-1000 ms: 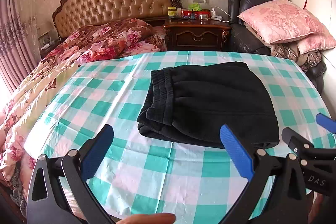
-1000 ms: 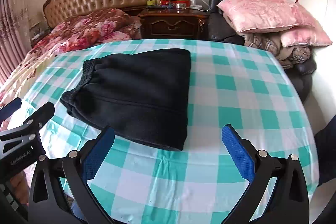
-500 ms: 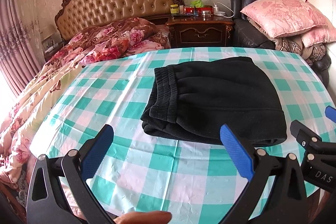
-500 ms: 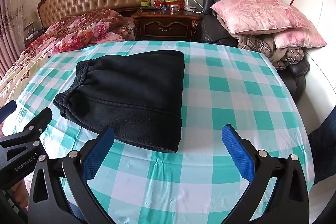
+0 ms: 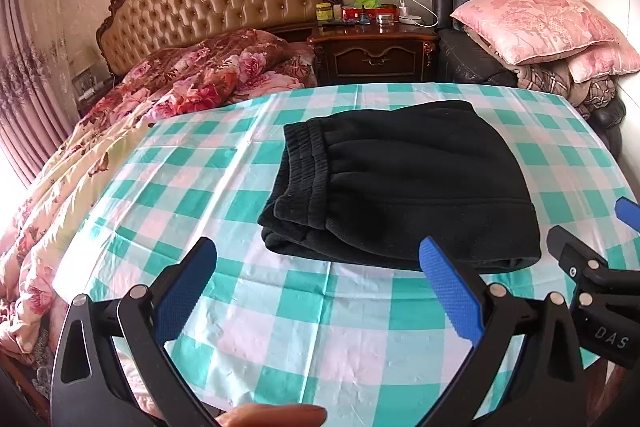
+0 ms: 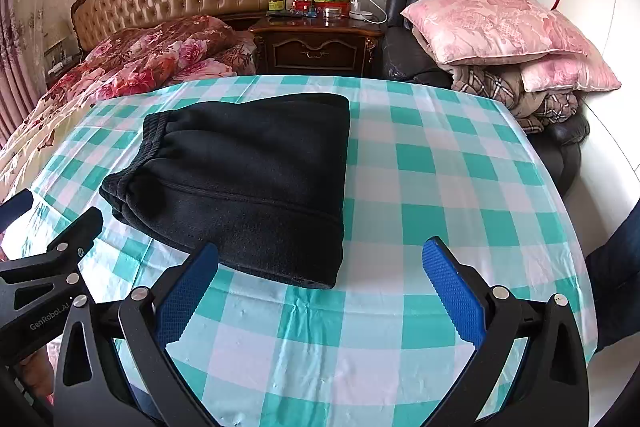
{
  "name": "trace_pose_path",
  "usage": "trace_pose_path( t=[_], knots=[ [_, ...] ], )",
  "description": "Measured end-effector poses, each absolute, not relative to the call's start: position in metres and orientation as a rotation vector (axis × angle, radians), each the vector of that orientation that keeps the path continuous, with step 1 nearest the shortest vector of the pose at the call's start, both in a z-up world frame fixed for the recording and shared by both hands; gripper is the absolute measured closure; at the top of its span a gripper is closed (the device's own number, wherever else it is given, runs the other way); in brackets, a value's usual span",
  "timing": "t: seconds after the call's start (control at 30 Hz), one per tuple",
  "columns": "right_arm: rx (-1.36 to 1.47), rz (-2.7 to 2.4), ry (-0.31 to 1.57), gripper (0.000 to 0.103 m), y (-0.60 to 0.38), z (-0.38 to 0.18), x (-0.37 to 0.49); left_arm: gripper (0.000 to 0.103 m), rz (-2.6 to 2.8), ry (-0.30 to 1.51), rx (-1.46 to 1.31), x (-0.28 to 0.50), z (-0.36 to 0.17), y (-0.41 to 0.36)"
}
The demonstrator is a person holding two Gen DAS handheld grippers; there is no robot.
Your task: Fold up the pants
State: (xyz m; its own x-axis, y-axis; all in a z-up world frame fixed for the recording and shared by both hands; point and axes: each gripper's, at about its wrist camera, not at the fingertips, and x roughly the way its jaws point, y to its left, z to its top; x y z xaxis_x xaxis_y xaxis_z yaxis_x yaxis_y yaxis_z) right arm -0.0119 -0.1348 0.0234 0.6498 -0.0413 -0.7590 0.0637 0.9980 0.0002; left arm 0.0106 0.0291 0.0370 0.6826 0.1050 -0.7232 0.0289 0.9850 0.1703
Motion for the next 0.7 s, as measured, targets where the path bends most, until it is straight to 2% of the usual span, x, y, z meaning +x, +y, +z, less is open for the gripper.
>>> trace_pose_path(
  t=[0.7],
  knots=[
    [0.028, -0.049, 0.862, 0.005, -0.1313, 0.0242, -0.0132, 0.002, 0.009, 0.832, 0.161, 0.0126, 0.0357, 0.0277]
  ],
)
